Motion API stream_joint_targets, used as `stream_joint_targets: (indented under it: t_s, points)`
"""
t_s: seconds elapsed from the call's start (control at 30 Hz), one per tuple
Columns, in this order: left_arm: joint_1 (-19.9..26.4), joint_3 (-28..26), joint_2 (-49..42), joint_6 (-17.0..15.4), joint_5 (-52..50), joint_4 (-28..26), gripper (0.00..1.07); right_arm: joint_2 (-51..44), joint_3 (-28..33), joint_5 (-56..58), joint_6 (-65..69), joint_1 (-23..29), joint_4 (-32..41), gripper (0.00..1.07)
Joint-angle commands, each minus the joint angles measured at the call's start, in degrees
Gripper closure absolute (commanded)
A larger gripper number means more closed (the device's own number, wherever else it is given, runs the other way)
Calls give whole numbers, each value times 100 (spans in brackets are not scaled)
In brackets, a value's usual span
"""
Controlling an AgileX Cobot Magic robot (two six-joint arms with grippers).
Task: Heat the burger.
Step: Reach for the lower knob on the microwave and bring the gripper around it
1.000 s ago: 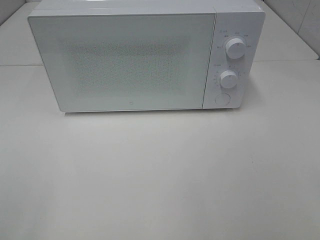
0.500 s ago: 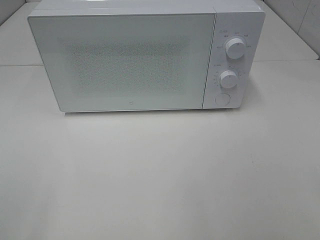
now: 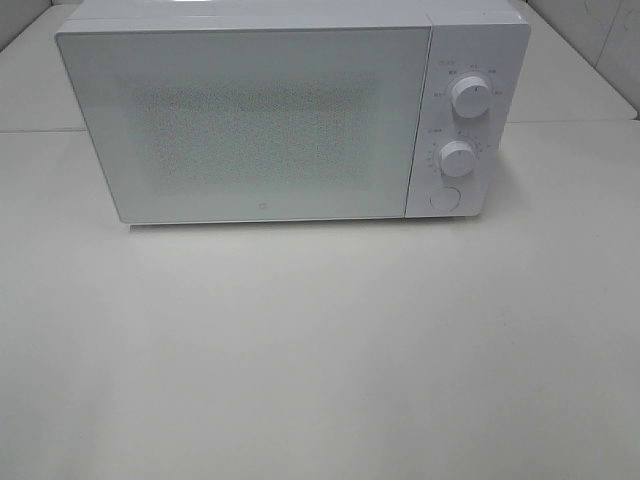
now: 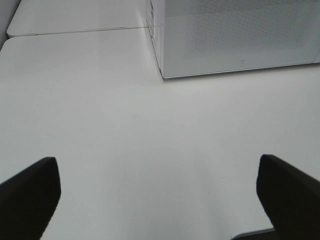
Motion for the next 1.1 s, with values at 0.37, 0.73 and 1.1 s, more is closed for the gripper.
stream_joint_targets:
  t_s: [0.37, 0.73, 1.1]
  points:
    - [-23, 11, -126, -34, -80, -34, 4, -74, 11, -11, 34, 0, 11, 8]
    - [-23, 11, -126, -34, -80, -34, 4, -74, 11, -11, -6, 0, -34, 8]
    - [-23, 11, -126, -34, -80, -34, 4, -63, -160, -968, 6, 0, -126, 8]
